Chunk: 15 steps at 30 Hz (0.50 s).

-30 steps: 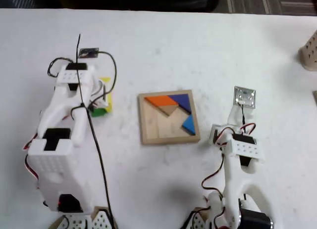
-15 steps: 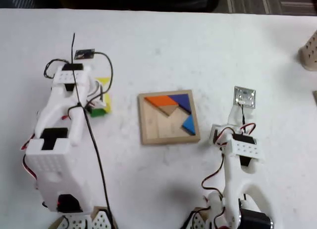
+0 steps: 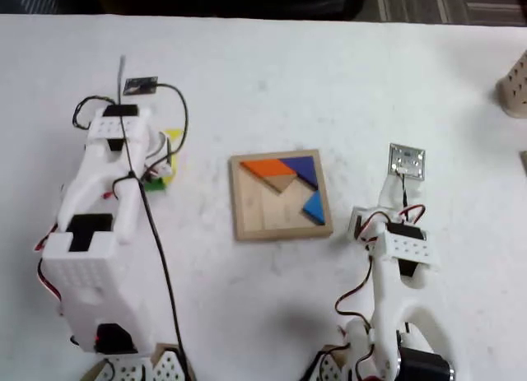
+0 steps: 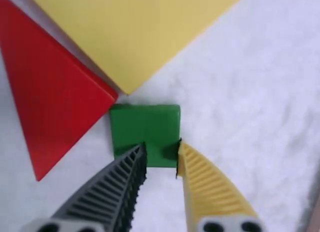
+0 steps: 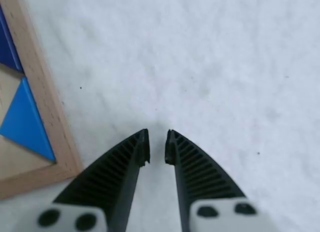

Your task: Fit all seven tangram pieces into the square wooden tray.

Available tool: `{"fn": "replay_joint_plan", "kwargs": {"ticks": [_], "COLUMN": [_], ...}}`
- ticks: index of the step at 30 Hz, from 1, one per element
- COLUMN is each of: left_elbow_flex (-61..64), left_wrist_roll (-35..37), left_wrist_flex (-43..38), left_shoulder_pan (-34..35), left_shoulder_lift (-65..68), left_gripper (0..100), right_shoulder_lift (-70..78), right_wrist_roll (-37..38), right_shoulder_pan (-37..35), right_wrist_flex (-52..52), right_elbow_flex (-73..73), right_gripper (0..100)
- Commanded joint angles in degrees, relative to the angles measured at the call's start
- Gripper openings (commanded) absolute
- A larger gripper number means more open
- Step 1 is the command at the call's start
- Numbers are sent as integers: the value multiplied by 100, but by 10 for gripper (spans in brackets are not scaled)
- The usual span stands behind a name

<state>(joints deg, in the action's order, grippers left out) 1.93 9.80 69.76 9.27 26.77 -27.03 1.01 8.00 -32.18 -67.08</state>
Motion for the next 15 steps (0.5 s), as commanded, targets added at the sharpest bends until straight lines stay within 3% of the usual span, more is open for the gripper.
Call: {"fn": "replay_joint_plan", "kwargs": {"ticks": [1, 5, 12, 15], "left_elbow_flex": [9, -185, 18, 325], "left_wrist_roll": [-167, -545, -554, -563], "left_wrist_flex": [-114, -105, -123, -466], "left_shoulder_pan": [48, 224, 444, 470], "left_shoulder_lift": [215, 48, -136, -136], "left_gripper": [103, 155, 373, 380], "right_shoulder_lift": [-163, -163, -163, -163], "right_wrist_roll": [62, 62, 62, 62], "right_shoulder_pan": [-57, -57, -57, -57], "right_wrist_flex": [110, 110, 119, 119], "right_elbow_flex": [18, 18, 18, 18], "right_gripper": [60, 60, 61, 62]}}
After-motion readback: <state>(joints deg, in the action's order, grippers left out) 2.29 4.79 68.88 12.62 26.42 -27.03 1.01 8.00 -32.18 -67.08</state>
